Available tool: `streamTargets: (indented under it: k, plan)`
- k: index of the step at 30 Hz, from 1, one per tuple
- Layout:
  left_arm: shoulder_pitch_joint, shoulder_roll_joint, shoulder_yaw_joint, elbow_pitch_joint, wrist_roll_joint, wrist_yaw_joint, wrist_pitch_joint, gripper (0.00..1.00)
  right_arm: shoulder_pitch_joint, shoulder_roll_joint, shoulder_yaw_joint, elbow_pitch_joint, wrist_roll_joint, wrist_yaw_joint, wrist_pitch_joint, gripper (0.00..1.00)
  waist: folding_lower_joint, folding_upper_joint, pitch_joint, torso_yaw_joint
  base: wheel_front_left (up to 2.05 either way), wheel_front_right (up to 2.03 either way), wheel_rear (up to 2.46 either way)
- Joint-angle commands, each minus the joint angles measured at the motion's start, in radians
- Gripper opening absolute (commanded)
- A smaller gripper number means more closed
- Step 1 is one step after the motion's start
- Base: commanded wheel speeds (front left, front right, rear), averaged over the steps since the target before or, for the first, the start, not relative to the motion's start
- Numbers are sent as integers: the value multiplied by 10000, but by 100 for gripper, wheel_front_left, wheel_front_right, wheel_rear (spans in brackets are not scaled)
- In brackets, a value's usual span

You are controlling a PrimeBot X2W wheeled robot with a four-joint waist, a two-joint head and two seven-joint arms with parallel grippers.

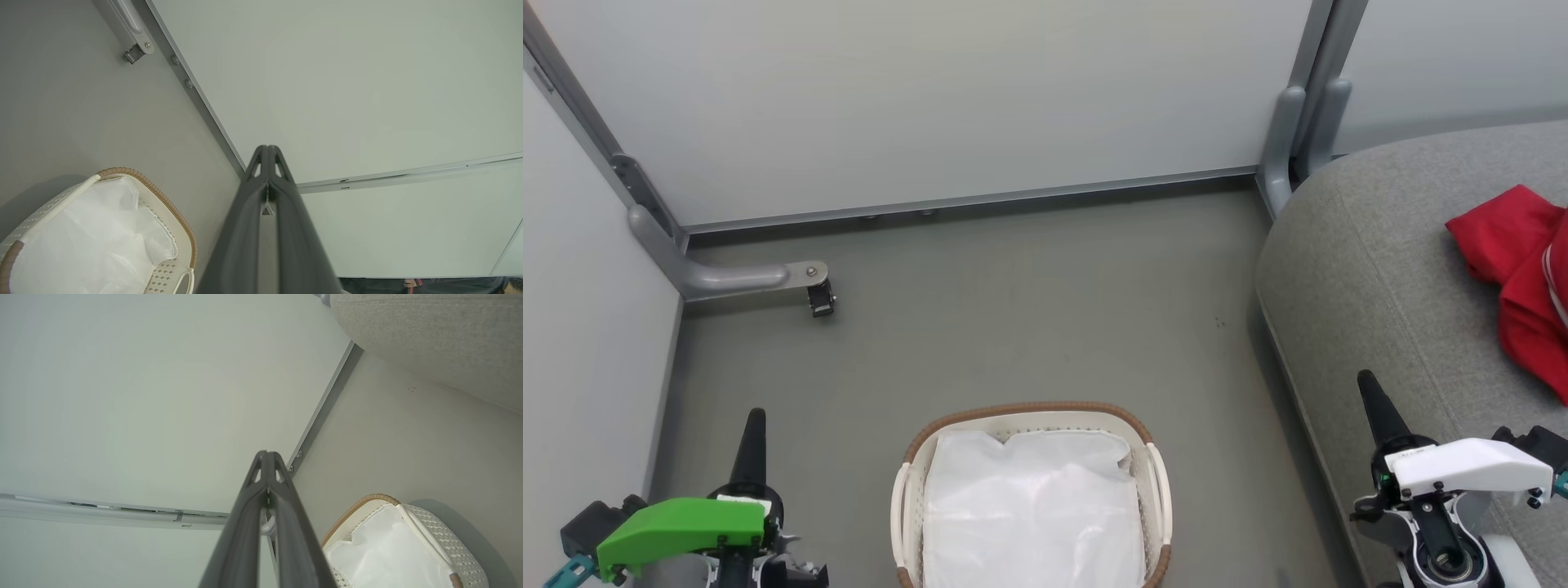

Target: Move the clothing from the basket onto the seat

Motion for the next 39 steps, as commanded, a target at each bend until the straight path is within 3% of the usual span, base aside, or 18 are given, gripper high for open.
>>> streamTargets:
  k: [1,39]
  plan:
    - [-256,58,81,-107,-254,-50,61,0,110,-55,-62,-124,252,-6,62,0,0,0,-7,2,0,0,0]
    - [-428,75,426,-378,-3063,-200,838,0,253,-77,-476,-499,3305,-7,833,0,0,0,-193,46,0,0,0]
